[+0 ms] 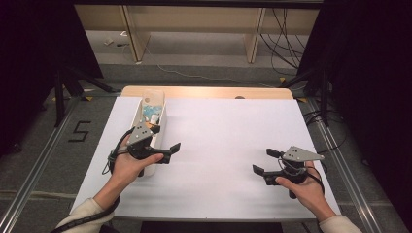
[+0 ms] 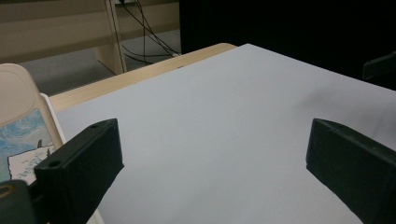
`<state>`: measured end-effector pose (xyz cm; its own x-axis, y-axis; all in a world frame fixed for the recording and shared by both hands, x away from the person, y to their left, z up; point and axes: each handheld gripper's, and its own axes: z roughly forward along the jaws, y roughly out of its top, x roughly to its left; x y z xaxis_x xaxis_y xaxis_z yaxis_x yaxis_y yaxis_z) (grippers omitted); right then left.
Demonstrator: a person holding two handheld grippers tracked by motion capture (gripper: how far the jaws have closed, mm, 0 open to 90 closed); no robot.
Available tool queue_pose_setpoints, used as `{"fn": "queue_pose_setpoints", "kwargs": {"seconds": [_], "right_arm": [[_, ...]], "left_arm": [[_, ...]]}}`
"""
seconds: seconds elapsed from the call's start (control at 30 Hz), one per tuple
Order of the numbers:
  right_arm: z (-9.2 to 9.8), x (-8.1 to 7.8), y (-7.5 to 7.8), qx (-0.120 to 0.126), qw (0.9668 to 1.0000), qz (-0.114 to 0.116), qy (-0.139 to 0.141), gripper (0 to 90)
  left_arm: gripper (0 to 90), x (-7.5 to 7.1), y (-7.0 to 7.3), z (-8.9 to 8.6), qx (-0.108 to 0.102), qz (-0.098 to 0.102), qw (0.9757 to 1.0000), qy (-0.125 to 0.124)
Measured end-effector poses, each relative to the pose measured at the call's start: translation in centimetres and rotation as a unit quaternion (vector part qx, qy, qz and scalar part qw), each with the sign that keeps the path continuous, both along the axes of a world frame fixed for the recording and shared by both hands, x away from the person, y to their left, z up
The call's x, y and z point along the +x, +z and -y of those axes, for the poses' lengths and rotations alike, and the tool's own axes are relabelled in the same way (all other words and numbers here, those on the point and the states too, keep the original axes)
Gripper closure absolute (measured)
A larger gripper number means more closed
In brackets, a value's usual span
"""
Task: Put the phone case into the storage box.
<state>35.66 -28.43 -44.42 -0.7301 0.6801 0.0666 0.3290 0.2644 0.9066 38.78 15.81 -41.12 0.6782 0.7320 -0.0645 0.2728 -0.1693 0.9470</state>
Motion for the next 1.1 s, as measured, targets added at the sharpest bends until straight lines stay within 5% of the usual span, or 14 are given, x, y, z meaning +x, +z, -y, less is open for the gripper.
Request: {"fn": "queue_pose_setpoints", "kwargs": {"seconds": [1.1], "right_arm": [[0.0,0.0,0.0,0.0,1.0,0.0,-0.001,16.0]], "left_arm": [[3.2,-1.2,-1.2,-0.3,0.014,0.003,0.9999,-0.008]]}}
